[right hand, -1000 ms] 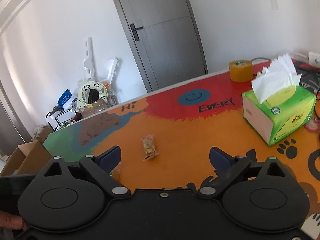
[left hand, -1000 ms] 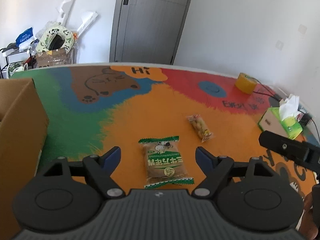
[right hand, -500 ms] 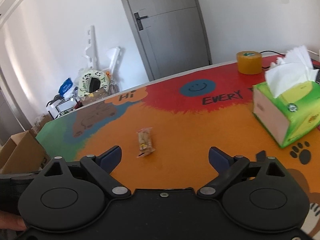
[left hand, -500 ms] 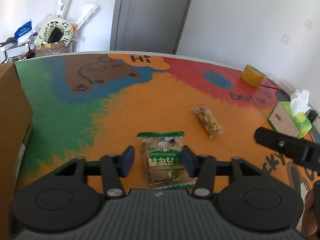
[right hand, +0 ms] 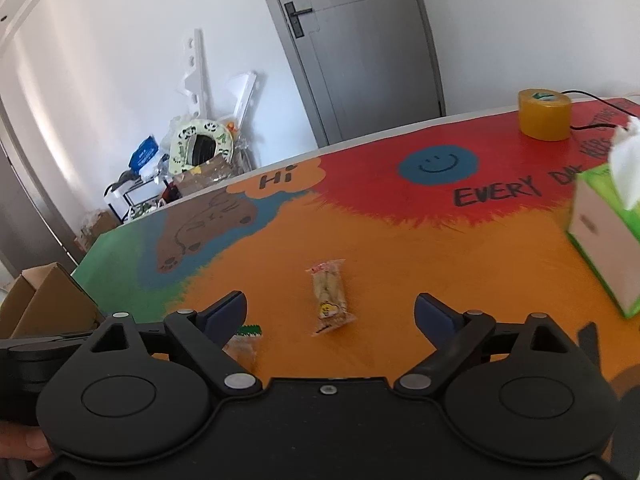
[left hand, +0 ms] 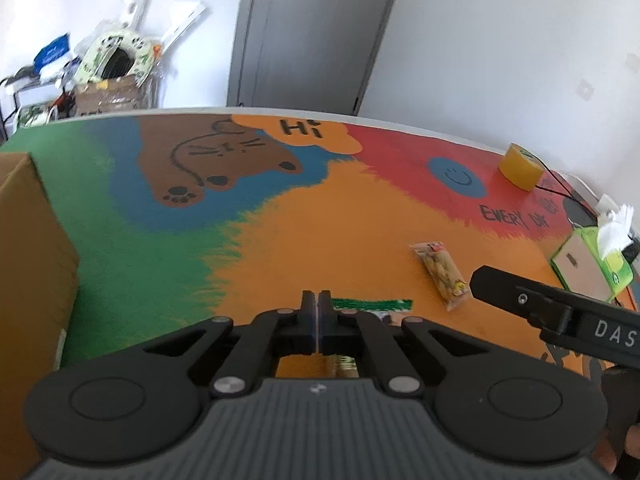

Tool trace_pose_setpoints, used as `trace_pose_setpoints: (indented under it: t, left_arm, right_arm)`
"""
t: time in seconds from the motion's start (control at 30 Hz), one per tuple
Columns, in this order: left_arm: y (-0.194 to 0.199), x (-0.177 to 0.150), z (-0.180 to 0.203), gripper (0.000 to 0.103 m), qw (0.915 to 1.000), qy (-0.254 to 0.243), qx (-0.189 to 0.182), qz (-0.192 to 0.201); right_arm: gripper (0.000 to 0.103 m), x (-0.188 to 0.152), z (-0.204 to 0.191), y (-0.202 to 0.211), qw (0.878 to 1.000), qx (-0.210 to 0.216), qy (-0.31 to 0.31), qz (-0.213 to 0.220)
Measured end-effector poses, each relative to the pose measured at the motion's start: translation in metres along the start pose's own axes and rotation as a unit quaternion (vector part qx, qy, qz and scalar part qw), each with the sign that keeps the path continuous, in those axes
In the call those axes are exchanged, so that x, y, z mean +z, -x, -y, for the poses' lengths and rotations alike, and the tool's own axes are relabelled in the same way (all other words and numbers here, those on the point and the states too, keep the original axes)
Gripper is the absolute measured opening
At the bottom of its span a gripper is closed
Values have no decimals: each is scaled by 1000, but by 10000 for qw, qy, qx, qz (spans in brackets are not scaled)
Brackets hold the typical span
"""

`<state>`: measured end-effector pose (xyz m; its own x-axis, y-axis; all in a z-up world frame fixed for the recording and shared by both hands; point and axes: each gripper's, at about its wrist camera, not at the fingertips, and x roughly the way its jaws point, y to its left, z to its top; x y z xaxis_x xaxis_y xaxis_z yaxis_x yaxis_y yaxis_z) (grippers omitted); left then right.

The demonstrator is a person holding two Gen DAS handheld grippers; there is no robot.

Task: Organize snacks
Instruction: 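Grasp the green-wrapped snack pack with the left tool while the right tool approaches the small yellow candy, then grasp the small yellow-wrapped candy with the right tool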

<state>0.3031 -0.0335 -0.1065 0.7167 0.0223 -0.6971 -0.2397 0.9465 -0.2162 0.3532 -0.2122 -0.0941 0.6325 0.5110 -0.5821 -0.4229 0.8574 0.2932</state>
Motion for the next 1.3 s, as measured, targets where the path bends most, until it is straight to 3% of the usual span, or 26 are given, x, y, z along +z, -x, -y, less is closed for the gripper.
trace_pose_setpoints:
  t: [0.1,0.17,0.33,0.4,0.47,0.5,0.53,0.67,0.9,1.0,1.07,1.1,1.13,1.3]
  left_arm:
    - [3,1,-4,1,9998,77,-122,-115]
    - [4,1,-5,4,9997,144,-105,-154]
    - [9,2,-2,6,9997,104,-153,-155]
    - [10,2,0,14,9997,68,-181,-171]
    - [9,1,2,32,9996,81,-185,-195]
    - [10,0,3,37,9996,108,-192,-186]
    - [11,0,4,46,9996,127,-197,-163]
    - [13,-2,13,60,9996,64,-259,-56]
    - [2,-15,32,61,9992,-153,-294,-209]
    - [-2,-19,36,59,9993,-304,-50,-195]
    - [-5,-19,34,47,9992,-301,-26,-270]
    - [-5,-18,33,47,9992,-325,2,-249]
    - [-5,-17,31,47,9992,-315,29,-256]
    - [-9,-10,18,47,9996,-158,41,-226]
  right_arm:
    - [90,2,-4,-4,10000,-37,42,-19]
    - [79,2,-4,-9,9998,-126,73,-102]
    - [74,-3,-1,-25,9993,-199,50,-318]
    - [58,-6,-1,-29,9990,-240,92,-359]
    - [26,-8,-2,-28,9986,-349,207,-337]
    - [22,-8,-1,-27,9986,-337,173,-365]
    - [10,-8,2,-26,9988,-246,80,-421]
    - [5,-14,5,-18,9986,-182,114,-480]
    - [4,-23,10,-1,9986,-157,73,-496]
    - [10,-20,12,2,9988,-184,63,-456]
    - [49,-17,15,1,9985,-283,56,-455]
    - [57,-16,15,2,9986,-316,62,-414]
    - [62,-15,16,2,9988,-334,103,-329]
    - [64,-10,10,-10,9985,-357,227,-340]
